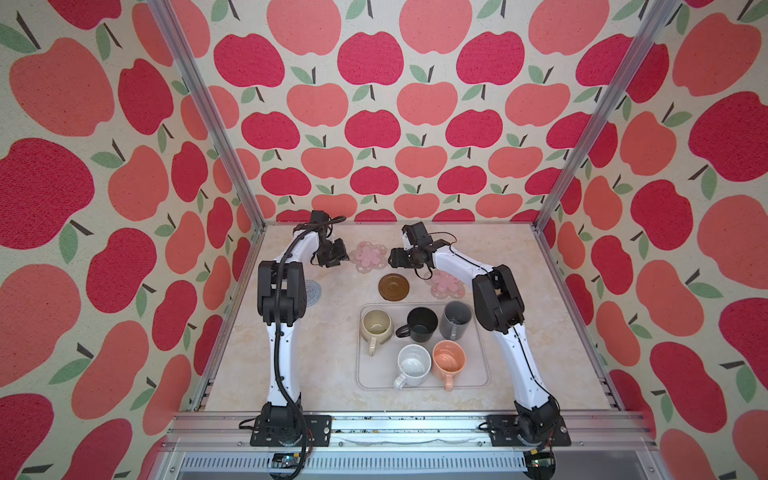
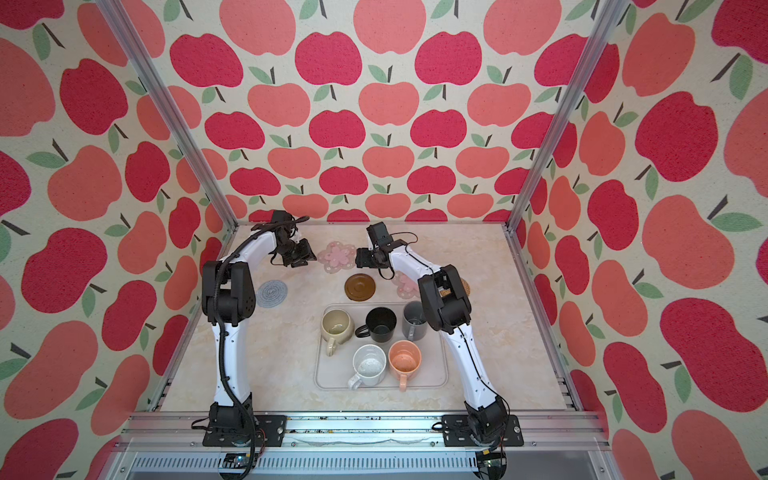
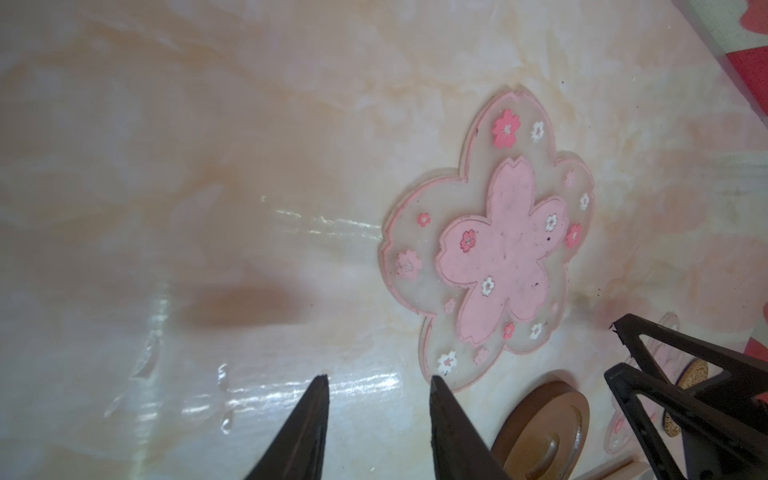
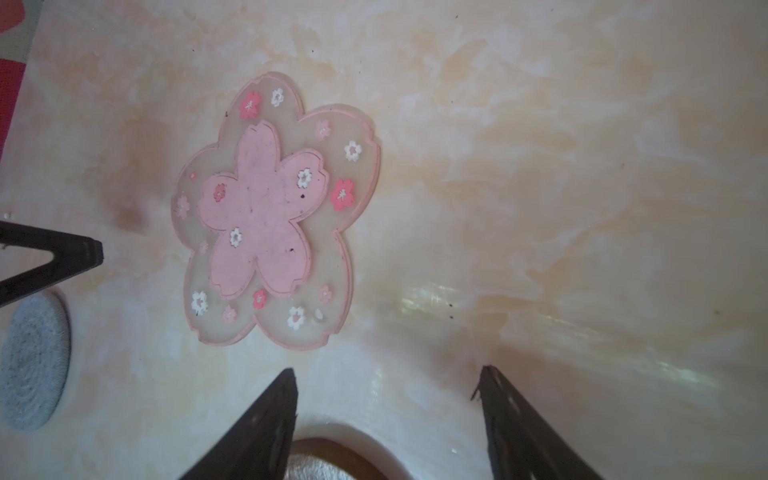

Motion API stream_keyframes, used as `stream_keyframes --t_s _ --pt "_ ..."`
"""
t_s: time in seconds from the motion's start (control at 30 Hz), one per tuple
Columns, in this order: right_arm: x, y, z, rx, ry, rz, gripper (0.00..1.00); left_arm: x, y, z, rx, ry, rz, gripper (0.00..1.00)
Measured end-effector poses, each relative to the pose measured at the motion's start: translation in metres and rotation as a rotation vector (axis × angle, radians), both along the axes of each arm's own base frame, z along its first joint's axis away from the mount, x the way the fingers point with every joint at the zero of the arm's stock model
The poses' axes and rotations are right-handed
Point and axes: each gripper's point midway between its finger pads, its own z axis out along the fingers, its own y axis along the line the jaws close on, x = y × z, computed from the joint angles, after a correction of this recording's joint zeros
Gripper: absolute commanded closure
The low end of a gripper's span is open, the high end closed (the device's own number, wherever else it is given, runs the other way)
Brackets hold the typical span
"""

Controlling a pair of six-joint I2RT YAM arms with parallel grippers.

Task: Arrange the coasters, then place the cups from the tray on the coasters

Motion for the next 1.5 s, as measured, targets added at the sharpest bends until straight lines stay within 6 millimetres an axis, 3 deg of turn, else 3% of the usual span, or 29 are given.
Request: stream_keyframes --t_s 0.3,0.57,0.67,1.5 --pt "0.009 0.023 0.002 0.032 -0.023 0.010 0.28 0.015 0.006 0.005 -0.045 -0.046 0.040 0.57" --pt "0.011 0.028 -0.005 0.036 -0.008 0.002 0.27 0.021 0.000 -0.021 -0.071 -0.019 0.043 0.58" --pt "0.012 0.034 -0.006 0.038 -0.010 0.009 0.27 0.025 0.000 -0.020 -0.078 -0.027 0.053 0.58" --pt "-0.009 0.063 -0.005 0.094 0.040 0.072 0.28 0.039 -0.023 -0.021 -0.150 -0.082 0.024 0.58"
